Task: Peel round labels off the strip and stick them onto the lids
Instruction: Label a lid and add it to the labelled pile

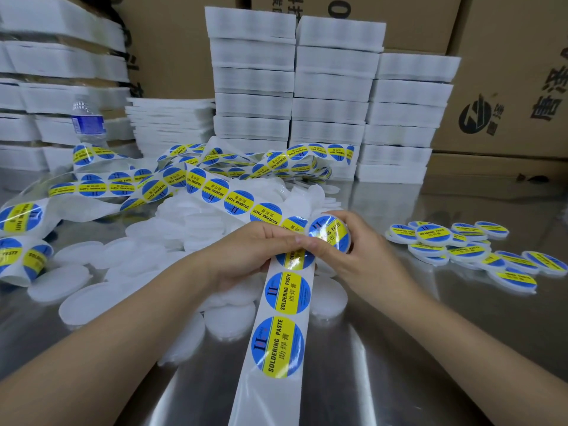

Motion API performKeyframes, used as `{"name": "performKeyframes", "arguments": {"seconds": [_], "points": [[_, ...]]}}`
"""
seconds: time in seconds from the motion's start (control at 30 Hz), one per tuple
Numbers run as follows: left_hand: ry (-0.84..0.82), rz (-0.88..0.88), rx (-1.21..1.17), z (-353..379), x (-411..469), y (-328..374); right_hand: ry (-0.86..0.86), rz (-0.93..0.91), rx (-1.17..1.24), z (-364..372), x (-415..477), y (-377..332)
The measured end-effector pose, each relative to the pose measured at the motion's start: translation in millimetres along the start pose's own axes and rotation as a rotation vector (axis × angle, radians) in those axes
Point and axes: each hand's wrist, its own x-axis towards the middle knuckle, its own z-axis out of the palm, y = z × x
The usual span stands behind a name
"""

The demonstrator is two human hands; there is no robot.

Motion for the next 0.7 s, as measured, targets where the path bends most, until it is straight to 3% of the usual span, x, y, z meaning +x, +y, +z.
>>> {"name": "performKeyframes", "arguments": {"seconds": [0.33, 0.7], "points": [[-0.079, 0.023, 0.023, -0.6, 0.4, -2.2, 0.091, 0.021, -0.129, 1.3, 4.3, 11.1], [-0.051, 0.01, 0.014, 0.1, 1.3, -2.2, 0.12, -0.006, -0.184, -2.1, 6.7, 12.6]]}}
